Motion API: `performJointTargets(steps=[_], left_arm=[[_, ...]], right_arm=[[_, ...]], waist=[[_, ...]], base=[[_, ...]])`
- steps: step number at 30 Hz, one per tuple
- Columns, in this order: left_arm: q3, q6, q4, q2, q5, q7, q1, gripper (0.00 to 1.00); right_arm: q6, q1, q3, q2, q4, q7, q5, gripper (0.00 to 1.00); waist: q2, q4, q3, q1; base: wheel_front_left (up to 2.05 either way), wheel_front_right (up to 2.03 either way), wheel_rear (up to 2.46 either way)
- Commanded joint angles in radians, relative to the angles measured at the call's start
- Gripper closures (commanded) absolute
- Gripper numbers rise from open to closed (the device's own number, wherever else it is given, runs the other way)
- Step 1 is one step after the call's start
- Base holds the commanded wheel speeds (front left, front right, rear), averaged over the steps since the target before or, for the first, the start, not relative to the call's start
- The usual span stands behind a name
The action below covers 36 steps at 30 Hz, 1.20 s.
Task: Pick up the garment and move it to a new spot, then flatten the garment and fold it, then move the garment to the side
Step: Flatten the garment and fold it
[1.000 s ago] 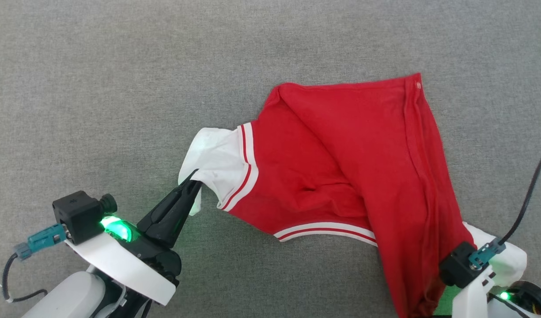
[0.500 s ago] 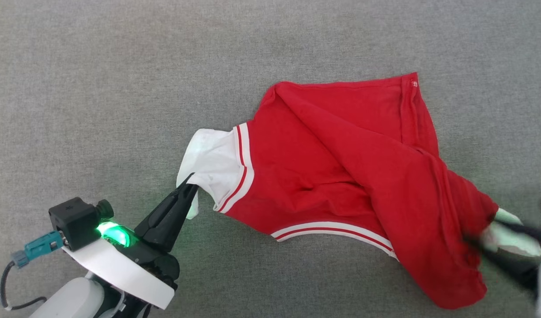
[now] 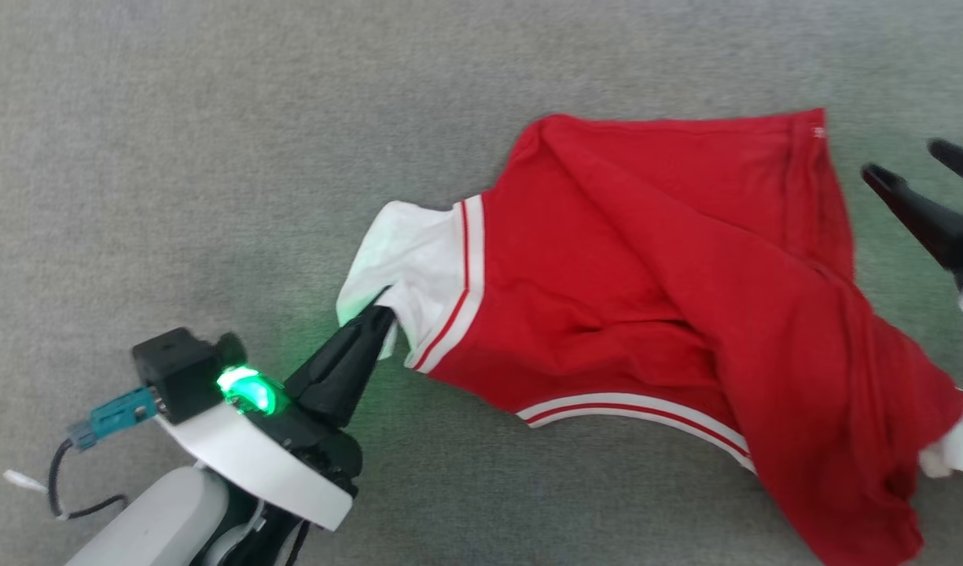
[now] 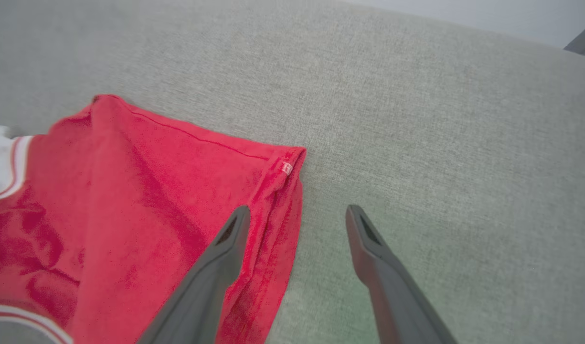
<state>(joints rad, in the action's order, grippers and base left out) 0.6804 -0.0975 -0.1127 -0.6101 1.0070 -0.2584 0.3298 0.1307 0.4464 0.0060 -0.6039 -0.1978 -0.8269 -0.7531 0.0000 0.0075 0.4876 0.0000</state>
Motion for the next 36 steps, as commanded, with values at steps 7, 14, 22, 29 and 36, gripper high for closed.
performJointTargets(steps=[7, 14, 22, 29, 36], left_arm=[[0.026, -0.021, 0.036, 0.042, -0.014, 0.000, 0.062, 1.00], [0.038, -0.030, 0.075, 0.070, -0.010, -0.004, 0.074, 1.00], [0.057, -0.034, 0.154, 0.065, 0.017, -0.006, 0.090, 1.00], [0.012, -0.034, 0.191, 0.001, 0.137, -0.008, 0.176, 1.00], [-0.043, -0.033, 0.293, -0.077, 0.244, 0.033, 0.373, 1.00]], right_arm=[[0.000, 0.224, 0.200, 0.013, 0.298, -0.001, 0.087, 0.00], [0.000, 0.216, 0.369, -0.010, 0.409, -0.089, 0.027, 0.36], [0.002, 0.258, 0.403, -0.001, 0.434, 0.023, -0.031, 1.00], [0.000, 0.369, 0.320, 0.037, 0.541, 0.207, -0.043, 1.00], [0.000, 0.549, 0.197, 0.090, 0.677, 0.353, -0.024, 1.00]], waist=[[0.0000, 0.057, 0.045, 0.0000], [0.0000, 0.073, 0.045, 0.0000], [0.0000, 0.063, -0.009, 0.0000], [0.0000, 0.048, -0.085, 0.0000], [0.0000, 0.027, -0.092, 0.0000]], base=[[0.00, 0.00, 0.00], [0.00, 0.00, 0.00], [0.00, 0.00, 0.00], [0.00, 0.00, 0.00], [0.00, 0.00, 0.00]])
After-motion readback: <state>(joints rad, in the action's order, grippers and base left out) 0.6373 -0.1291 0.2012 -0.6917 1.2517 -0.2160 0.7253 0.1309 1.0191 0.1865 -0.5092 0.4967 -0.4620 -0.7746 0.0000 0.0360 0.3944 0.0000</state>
